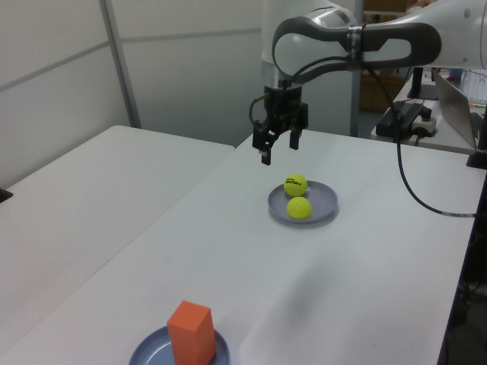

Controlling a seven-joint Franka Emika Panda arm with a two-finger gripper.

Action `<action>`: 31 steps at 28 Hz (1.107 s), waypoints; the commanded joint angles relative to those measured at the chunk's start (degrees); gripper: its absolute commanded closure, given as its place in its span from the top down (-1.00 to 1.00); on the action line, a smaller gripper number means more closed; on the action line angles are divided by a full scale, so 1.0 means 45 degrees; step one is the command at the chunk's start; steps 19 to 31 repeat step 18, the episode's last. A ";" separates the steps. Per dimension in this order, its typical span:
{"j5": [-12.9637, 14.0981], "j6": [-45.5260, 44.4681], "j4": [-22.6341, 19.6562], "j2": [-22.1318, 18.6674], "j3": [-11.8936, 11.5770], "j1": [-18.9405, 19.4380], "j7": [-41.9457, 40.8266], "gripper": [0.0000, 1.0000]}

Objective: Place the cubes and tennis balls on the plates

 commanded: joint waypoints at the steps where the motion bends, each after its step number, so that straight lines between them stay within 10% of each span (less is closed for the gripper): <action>1: 0.0190 -0.0186 -0.0295 -0.0231 0.0231 0.0095 0.0111 1.00; 31: 0.0170 -0.0206 -0.0510 -0.0543 0.0231 0.0154 -0.0026 1.00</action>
